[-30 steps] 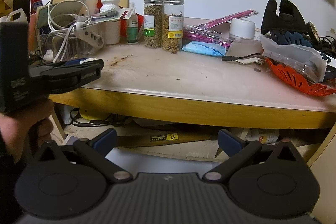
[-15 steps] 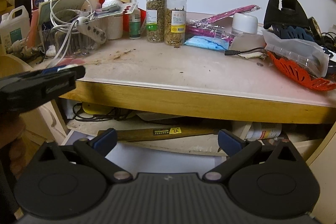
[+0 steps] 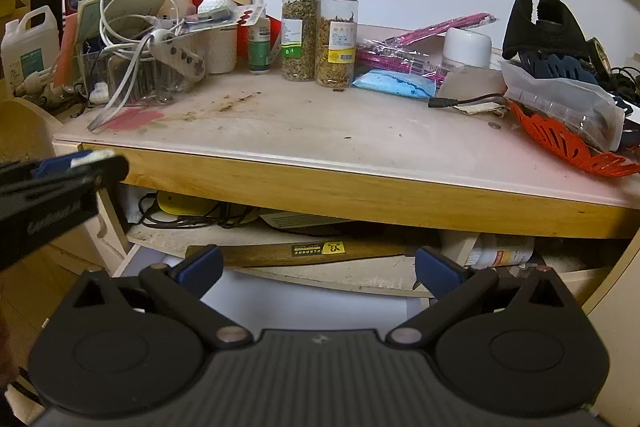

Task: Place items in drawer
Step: 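Lift the device with the left tool and carry it toward the drawer, then lower the held device into the open drawer with the left tool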

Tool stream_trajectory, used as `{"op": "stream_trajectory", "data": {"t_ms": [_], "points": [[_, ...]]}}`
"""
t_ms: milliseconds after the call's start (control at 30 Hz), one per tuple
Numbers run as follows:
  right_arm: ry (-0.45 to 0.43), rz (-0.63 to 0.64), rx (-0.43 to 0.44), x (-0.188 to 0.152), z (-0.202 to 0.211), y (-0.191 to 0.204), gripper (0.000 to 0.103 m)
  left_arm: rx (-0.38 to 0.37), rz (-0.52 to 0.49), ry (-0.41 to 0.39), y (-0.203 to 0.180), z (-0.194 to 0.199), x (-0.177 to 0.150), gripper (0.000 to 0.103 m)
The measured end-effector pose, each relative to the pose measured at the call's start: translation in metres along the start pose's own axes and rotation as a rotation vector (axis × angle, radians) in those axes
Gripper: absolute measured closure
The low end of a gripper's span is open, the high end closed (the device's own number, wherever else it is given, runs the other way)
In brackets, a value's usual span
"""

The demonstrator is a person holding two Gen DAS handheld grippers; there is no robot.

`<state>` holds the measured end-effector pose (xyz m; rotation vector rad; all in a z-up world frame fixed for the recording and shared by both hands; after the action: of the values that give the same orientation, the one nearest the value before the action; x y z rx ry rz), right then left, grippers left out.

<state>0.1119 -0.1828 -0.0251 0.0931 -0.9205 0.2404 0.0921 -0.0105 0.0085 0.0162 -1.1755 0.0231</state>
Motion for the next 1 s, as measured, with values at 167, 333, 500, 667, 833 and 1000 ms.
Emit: {"op": "stream_trajectory", "data": {"t_ms": [167,333,500,667,833,1000], "points": [[0.008,-0.002,-0.005,-0.001,-0.002,-0.001,0.001,0.001,-0.011,0.060,-0.001,-0.006,-0.009,0.074],[0.020,-0.004,-0.009,-0.004,-0.003,-0.002,0.001,0.002,-0.021,0.126,-0.002,-0.015,-0.019,0.074],[0.091,-0.017,0.004,-0.015,-0.017,-0.002,0.001,-0.009,-0.032,0.210,-0.001,-0.027,-0.037,0.074],[0.174,-0.026,0.011,-0.027,-0.031,-0.003,0.001,-0.008,-0.038,0.323,0.000,-0.042,-0.057,0.074],[0.246,-0.038,0.006,-0.039,-0.043,-0.005,0.001,0.002,-0.020,0.441,0.005,-0.055,-0.078,0.074],[0.312,-0.053,-0.004,-0.051,-0.053,-0.007,0.001,0.003,-0.026,0.487,0.007,-0.058,-0.089,0.074]]}}
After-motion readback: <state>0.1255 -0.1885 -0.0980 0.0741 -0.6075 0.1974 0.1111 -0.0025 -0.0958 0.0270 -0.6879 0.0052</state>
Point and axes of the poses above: each gripper's, at about its wrist camera, not at the fingertips, and z roughly against the way its jaws point, y to its left, x to its top, the point moved 6 cm from there along -z, roughly the way its jaws point, and after that the axes turned 2 degrees about z, right-handed, at the moved point
